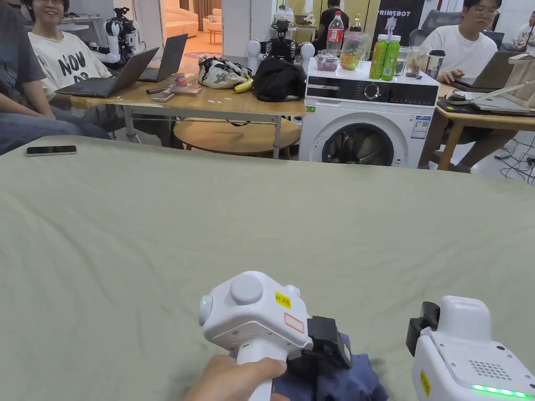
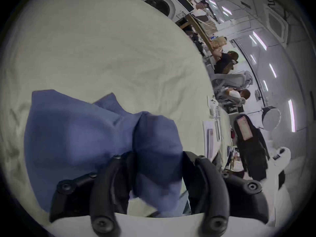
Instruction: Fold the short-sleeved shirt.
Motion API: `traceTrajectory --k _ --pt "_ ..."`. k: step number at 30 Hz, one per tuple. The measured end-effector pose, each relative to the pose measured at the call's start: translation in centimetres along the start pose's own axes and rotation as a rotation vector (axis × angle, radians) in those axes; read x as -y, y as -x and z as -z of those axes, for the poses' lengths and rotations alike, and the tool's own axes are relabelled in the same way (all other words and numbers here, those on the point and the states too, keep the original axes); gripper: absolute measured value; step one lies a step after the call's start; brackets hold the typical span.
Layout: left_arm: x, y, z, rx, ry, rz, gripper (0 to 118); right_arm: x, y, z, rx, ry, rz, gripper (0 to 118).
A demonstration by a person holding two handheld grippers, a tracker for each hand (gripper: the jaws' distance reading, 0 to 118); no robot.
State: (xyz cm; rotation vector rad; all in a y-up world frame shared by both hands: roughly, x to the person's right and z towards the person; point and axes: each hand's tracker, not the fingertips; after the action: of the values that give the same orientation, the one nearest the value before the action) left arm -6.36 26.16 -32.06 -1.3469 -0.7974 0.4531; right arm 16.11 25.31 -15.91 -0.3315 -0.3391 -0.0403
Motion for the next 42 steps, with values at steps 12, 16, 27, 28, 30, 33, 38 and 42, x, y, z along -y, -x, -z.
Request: traceTrajectory --k 12,16,27,28,30,33,38,42 --pt "-0.2 1.1 -0.6 0.136 -0.051 0.12 7 0.1 0.0 -0.3 -0.009 0.004 0.004 0" --pt "-0.5 1.8 4.0 0.19 0.016 0.083 5 0.2 -0.2 -0.3 -0.002 0.002 0.002 0" --pt "-0.4 2.9 8.4 0.105 -0.02 0.081 0 0.3 -1.0 -0.3 0.013 0.01 0.003 0" --pt "-0.5 2.8 8.2 0.106 -0.018 0.078 0 0.3 -1.0 -0.2 0.011 0.011 0.004 0" --pt "-0.5 2.1 7.2 0.107 -0.013 0.094 0 0.3 -0.9 -0.2 0.01 0.009 0.01 0" --pt "0.0 0.9 4.0 0.065 -0.09 0.178 0 -0.1 -0.6 0.0 0.002 -0.005 0.012 0" --pt "1.9 0.4 -2.6 -0.05 -0.346 0.329 0 -1.0 0.3 0.5 -0.014 -0.04 0.004 0" --pt "5.2 0.6 -6.9 -0.23 -0.629 0.446 0 -1.5 1.2 1.1 -0.029 -0.062 0.004 0"
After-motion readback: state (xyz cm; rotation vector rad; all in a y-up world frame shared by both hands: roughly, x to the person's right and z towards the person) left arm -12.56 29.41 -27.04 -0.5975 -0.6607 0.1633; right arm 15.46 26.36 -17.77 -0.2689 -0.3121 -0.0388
